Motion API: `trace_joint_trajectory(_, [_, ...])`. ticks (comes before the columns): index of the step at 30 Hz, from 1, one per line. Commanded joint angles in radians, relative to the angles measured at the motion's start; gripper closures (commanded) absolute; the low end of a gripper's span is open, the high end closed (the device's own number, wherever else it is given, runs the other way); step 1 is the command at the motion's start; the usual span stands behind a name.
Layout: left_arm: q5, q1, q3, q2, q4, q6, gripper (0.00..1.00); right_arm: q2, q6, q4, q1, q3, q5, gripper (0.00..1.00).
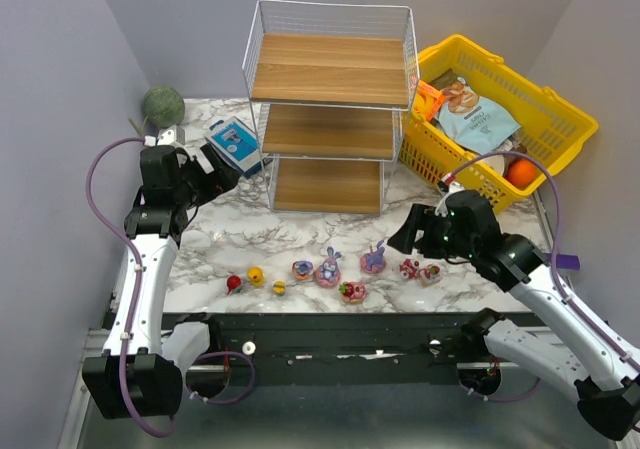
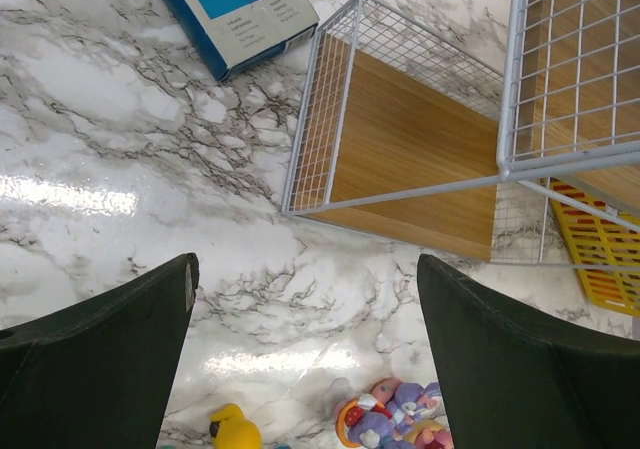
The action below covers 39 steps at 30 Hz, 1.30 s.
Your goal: Place and organize the plastic toys onto the shelf
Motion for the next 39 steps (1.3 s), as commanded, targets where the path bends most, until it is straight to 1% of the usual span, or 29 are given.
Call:
trace_joint_trajectory(1, [0.052,0.003,-0.008,-0.016,0.008,-0.004,0.01,0.006,0.104,-0.143,0.007,0.006,0.223,0.19])
trace_joint_trajectory(2, [0.056,0.003,-0.009,-0.01,0.011,-0.005,0.01,0.019,0.142,-0.18,0.007,0.008,0.273,0.19])
trace_joint_trajectory(3, [0.059,0.003,-0.009,-0.008,0.013,-0.007,0.01,0.025,0.161,-0.211,0.007,0.0,0.29,0.19])
trace_joint_trajectory(7, [0.081,0.003,-0.011,0.01,0.02,-0.011,0.01,0.036,0.204,-0.248,0.007,-0.049,0.298,0.19])
trace_joint_trajectory(10, [0.085,0.003,-0.008,0.025,0.023,-0.011,0.01,0.017,0.263,-0.295,0.007,-0.05,0.356,0.19])
trace_joint_trajectory(14, [0.096,0.003,-0.009,0.053,0.039,-0.021,0.01,0.029,0.378,-0.413,0.007,-0.041,0.477,0.19])
trace_joint_trajectory(17, [0.095,0.003,-0.005,0.071,0.042,-0.028,0.01,0.069,0.431,-0.447,0.007,-0.05,0.493,0.19])
trace_joint_trajectory(19, [0.095,0.003,-0.002,0.081,0.045,-0.03,0.01,0.092,0.454,-0.447,0.007,-0.06,0.484,0.19])
trace_joint_trajectory(22, [0.093,0.003,0.005,0.093,0.046,-0.03,0.01,0.111,0.484,-0.403,0.007,-0.083,0.47,0.21])
trace_joint_trajectory(29, [0.089,0.003,0.006,0.113,0.052,-0.03,0.01,0.126,0.495,-0.36,0.007,-0.101,0.519,0.37])
trace_joint_trajectory(39, [0.084,0.003,0.011,0.134,0.051,-0.022,0.01,0.172,0.491,-0.288,0.007,-0.138,0.49,0.45])
